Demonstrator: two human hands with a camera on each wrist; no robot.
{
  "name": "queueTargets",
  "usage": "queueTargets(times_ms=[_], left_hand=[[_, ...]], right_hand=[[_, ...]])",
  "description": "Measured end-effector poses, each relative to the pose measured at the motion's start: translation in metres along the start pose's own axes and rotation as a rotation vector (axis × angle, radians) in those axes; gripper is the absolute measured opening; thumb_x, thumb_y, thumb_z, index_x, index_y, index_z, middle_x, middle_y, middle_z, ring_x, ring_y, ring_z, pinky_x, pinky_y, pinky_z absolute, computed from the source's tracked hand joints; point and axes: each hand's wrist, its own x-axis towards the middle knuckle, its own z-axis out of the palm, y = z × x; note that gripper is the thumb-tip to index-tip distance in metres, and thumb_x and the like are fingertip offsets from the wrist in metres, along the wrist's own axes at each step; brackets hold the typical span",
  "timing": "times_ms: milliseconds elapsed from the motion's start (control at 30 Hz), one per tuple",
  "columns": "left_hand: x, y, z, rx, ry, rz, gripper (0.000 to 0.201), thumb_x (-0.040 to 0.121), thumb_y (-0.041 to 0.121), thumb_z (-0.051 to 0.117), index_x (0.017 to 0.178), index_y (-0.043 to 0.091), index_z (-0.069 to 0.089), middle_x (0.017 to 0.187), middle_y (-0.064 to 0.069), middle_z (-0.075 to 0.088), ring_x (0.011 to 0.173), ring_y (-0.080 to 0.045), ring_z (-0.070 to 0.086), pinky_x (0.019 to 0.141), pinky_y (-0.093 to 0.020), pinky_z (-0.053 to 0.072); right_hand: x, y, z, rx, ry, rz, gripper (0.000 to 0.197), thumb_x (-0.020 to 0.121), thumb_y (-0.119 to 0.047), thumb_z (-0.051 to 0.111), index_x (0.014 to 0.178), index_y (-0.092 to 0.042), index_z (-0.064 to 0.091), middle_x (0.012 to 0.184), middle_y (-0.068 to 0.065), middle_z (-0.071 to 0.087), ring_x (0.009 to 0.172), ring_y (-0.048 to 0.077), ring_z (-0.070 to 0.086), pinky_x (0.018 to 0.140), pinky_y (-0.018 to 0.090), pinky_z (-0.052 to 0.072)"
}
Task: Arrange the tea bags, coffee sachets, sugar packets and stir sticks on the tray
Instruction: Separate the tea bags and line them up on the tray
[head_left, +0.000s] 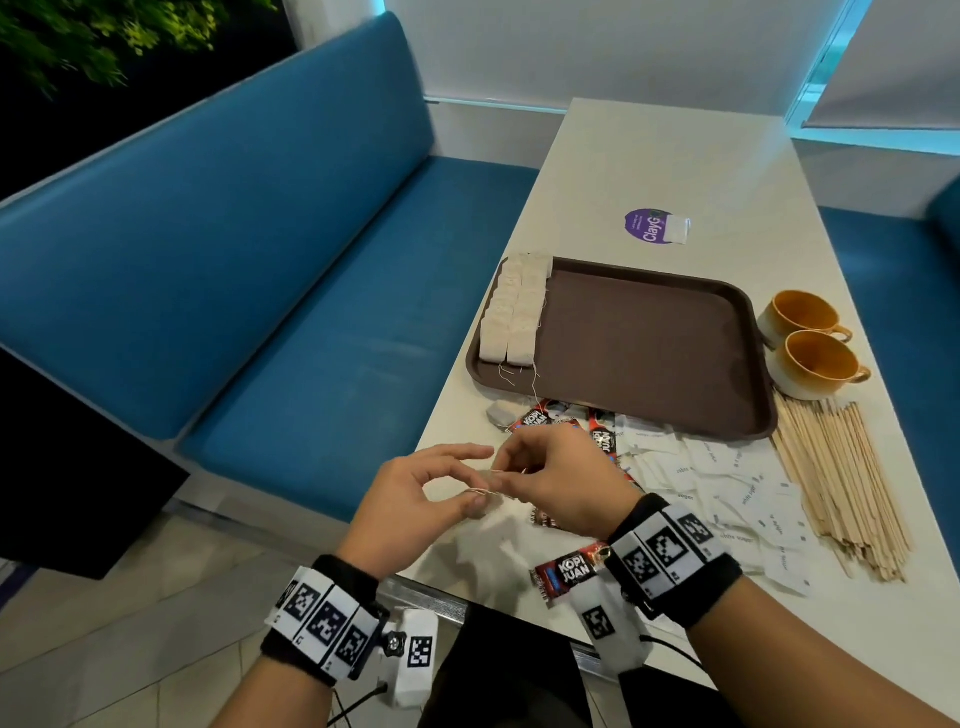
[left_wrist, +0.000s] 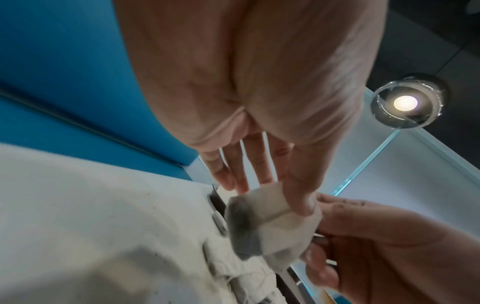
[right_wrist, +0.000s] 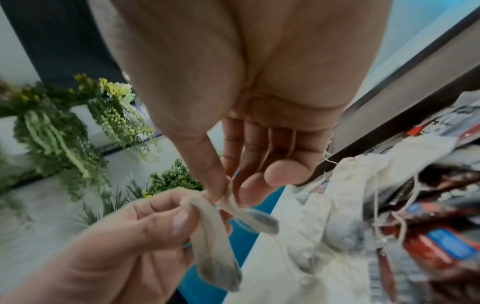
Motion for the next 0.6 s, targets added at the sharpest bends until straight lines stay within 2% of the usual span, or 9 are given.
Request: queueTargets(times_ms=[33, 67, 167, 233, 300, 400, 467, 533, 600], left_hand=[[0.000, 0.000, 0.002, -0.073, -0.005, 0.000, 0.016, 0.081, 0.003, 0.082, 0.079, 0.019, 0.078, 0.113, 0.009, 0.076, 0.110, -0.013, 0.070, 0.100, -0.038, 0.052], [0.000, 0.000, 0.004, -0.151, -0.004, -0.008, 0.017, 0.081, -0.001, 0.081, 0.080, 0.016, 0.078, 0.108, 0.001, 0.078, 0.104, -0.021, 0.073, 0.093, -0.043, 0.057], [-0.003, -0.002, 0.011, -0.284, 0.027, -0.063, 0.015, 0.083, -0.004, 0.078, 0.084, 0.011, 0.078, 0.098, -0.013, 0.078, 0.087, -0.039, 0.075, 0.083, -0.052, 0.061], [-0.004, -0.005, 0.013, -0.293, 0.086, -0.095, 0.017, 0.084, -0.004, 0.077, 0.085, 0.013, 0.079, 0.091, -0.015, 0.077, 0.083, -0.038, 0.074, 0.077, -0.049, 0.061], [-0.006, -0.010, 0.011, -0.300, 0.154, -0.112, 0.019, 0.081, -0.001, 0.081, 0.088, 0.017, 0.077, 0.085, -0.019, 0.075, 0.080, -0.038, 0.071, 0.071, -0.045, 0.060], [-0.007, -0.021, 0.006, -0.385, 0.170, -0.167, 0.040, 0.076, 0.009, 0.086, 0.107, 0.021, 0.065, 0.087, -0.023, 0.073, 0.079, -0.042, 0.067, 0.080, -0.050, 0.056], [-0.009, -0.024, 0.002, -0.412, 0.162, -0.203, 0.045, 0.076, 0.009, 0.087, 0.114, 0.019, 0.065, 0.089, -0.018, 0.074, 0.083, -0.033, 0.067, 0.085, -0.043, 0.054], [-0.011, -0.025, 0.000, -0.380, 0.177, -0.210, 0.031, 0.075, 0.013, 0.085, 0.104, 0.018, 0.075, 0.092, -0.015, 0.076, 0.087, -0.027, 0.069, 0.084, -0.035, 0.055], [-0.012, -0.022, 0.000, -0.343, 0.186, -0.206, 0.014, 0.079, 0.012, 0.082, 0.091, 0.015, 0.079, 0.089, -0.012, 0.077, 0.085, -0.021, 0.069, 0.083, -0.032, 0.054]], right_hand=[[-0.002, -0.003, -0.003, 0.063, -0.007, 0.001, 0.013, 0.083, -0.026, 0.084, 0.083, -0.018, 0.074, 0.075, 0.002, 0.075, 0.064, 0.012, 0.065, 0.066, 0.037, 0.056], [-0.003, -0.005, -0.006, 0.121, -0.018, -0.003, 0.010, 0.085, -0.020, 0.083, 0.086, -0.015, 0.075, 0.076, 0.006, 0.076, 0.065, 0.014, 0.066, 0.068, 0.039, 0.057], [-0.006, -0.011, -0.011, 0.226, -0.045, 0.002, 0.010, 0.087, -0.009, 0.079, 0.091, -0.001, 0.074, 0.081, 0.018, 0.076, 0.065, 0.014, 0.065, 0.067, 0.032, 0.055], [-0.003, -0.010, -0.011, 0.209, -0.033, 0.038, 0.008, 0.087, -0.007, 0.078, 0.090, 0.000, 0.075, 0.080, 0.019, 0.075, 0.064, 0.016, 0.066, 0.067, 0.032, 0.056], [0.006, -0.003, -0.011, 0.115, 0.030, 0.092, 0.002, 0.087, -0.007, 0.076, 0.085, -0.008, 0.076, 0.074, 0.010, 0.075, 0.063, 0.016, 0.068, 0.069, 0.035, 0.059], [0.021, 0.008, -0.014, -0.192, 0.129, 0.121, 0.004, 0.086, -0.017, 0.075, 0.086, -0.021, 0.075, 0.077, -0.007, 0.072, 0.068, 0.009, 0.066, 0.068, 0.026, 0.051], [0.028, 0.011, -0.013, -0.312, 0.141, 0.143, 0.009, 0.087, -0.023, 0.075, 0.095, -0.022, 0.073, 0.081, -0.009, 0.067, 0.070, 0.009, 0.064, 0.066, 0.025, 0.047], [0.034, 0.014, -0.009, -0.377, 0.117, 0.184, 0.018, 0.086, -0.029, 0.076, 0.101, -0.021, 0.069, 0.086, -0.007, 0.066, 0.080, 0.013, 0.064, 0.070, 0.027, 0.048], [0.037, 0.014, -0.006, -0.443, 0.061, 0.230, 0.026, 0.084, -0.034, 0.078, 0.103, -0.019, 0.068, 0.093, -0.003, 0.068, 0.091, 0.018, 0.066, 0.081, 0.032, 0.054]])
